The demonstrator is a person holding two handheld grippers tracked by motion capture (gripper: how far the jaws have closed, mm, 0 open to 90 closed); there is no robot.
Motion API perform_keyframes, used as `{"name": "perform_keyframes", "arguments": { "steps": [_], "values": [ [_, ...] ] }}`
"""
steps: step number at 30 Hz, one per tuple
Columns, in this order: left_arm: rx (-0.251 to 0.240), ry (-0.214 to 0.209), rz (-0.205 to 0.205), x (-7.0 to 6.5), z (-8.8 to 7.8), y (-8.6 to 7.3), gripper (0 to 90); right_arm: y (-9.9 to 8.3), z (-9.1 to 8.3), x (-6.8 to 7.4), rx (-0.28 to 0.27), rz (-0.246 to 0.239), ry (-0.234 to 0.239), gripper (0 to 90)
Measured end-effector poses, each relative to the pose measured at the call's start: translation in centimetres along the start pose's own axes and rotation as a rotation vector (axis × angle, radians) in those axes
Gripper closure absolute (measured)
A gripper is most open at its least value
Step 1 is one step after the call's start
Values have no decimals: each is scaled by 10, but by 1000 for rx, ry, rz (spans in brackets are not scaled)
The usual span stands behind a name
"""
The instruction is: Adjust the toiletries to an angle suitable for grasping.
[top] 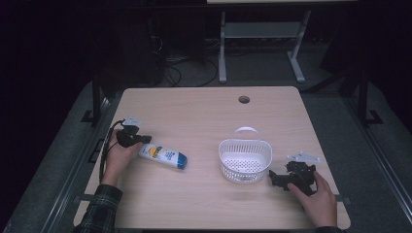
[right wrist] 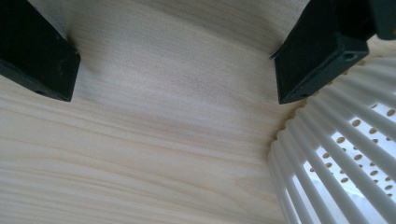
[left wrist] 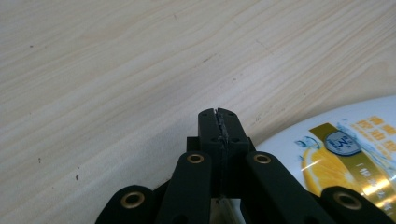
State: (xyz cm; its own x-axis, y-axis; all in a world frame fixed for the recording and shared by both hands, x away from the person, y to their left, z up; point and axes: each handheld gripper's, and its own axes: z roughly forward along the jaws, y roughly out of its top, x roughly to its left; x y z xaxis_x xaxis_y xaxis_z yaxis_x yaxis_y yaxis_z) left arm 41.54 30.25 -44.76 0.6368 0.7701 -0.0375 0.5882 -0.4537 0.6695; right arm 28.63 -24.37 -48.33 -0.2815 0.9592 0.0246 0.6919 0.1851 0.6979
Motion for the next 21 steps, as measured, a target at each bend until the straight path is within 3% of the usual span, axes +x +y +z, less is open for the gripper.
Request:
{"name": "perform_keyframes", "arguments": {
  "steps": [12,21],
  "values": [
    [49,-7,22,-3,-7,-11,900,0,0,0,0,0,0,0],
    [63,-20,16,-8,-14,-21,900,0,0,0,0,0,0,0]
  ]
}}
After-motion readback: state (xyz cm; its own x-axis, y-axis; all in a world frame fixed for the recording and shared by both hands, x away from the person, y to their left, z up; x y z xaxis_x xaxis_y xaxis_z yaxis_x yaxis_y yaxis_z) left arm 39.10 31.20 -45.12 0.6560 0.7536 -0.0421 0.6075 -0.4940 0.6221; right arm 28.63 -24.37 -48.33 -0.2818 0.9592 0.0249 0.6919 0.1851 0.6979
